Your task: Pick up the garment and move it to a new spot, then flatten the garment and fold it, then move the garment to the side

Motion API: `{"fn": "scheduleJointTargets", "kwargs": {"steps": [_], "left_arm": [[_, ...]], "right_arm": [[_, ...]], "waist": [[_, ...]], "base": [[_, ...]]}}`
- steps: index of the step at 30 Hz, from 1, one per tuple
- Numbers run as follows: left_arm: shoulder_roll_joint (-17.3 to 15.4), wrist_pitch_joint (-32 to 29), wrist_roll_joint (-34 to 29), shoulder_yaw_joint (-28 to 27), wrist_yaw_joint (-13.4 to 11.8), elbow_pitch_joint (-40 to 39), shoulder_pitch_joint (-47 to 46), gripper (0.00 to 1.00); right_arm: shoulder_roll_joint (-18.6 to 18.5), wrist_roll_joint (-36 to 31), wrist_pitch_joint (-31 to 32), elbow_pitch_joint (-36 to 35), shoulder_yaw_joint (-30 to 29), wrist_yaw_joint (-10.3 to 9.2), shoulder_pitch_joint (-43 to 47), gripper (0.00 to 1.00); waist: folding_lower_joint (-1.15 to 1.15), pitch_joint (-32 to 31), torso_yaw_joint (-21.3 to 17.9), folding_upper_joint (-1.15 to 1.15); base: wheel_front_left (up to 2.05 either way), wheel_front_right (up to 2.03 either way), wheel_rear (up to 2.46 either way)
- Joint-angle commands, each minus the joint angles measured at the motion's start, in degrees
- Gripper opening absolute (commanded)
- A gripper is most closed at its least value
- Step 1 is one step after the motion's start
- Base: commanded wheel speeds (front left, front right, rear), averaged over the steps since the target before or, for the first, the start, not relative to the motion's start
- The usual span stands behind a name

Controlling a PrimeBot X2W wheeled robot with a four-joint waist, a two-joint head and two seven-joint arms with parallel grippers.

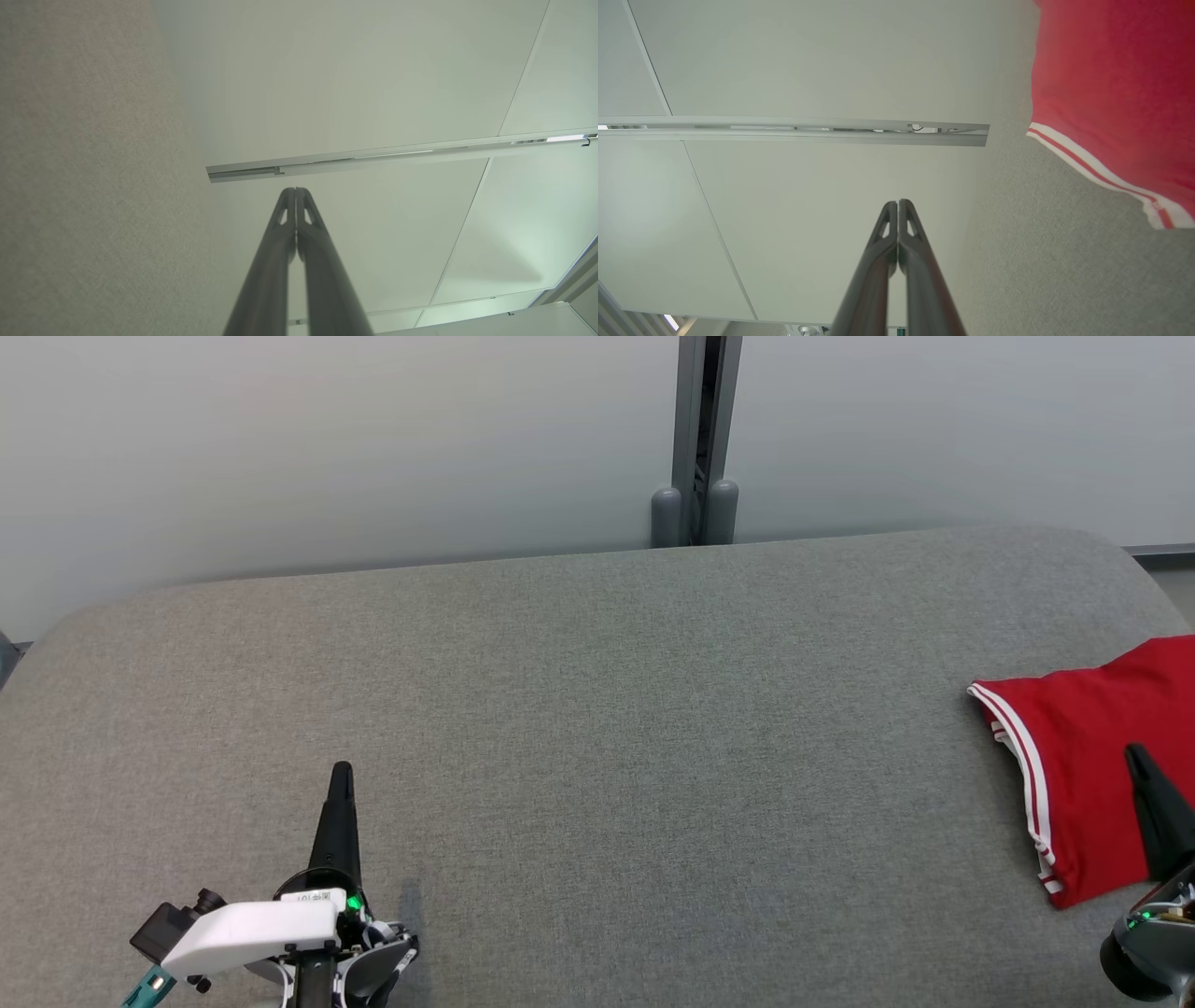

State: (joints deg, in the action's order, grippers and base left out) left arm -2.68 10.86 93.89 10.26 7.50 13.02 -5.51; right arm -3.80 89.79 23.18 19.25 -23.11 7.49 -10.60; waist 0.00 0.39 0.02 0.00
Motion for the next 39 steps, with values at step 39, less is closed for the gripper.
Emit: {"fn": "scheduleJointTargets", "kwargs": {"steps": [39], "left_arm": [[-0.14,-0.01,0.32,-0.20,0.28,-0.04,-0.87,0.00]], "right_arm": [[-0.06,-0.05,0.21,-0.01,-0.09,0.00,-0.43,0.00]], "waist": [[0.00,0.00,0.00,0.00]], "base": [[0.00,0.00,0.00]]}}
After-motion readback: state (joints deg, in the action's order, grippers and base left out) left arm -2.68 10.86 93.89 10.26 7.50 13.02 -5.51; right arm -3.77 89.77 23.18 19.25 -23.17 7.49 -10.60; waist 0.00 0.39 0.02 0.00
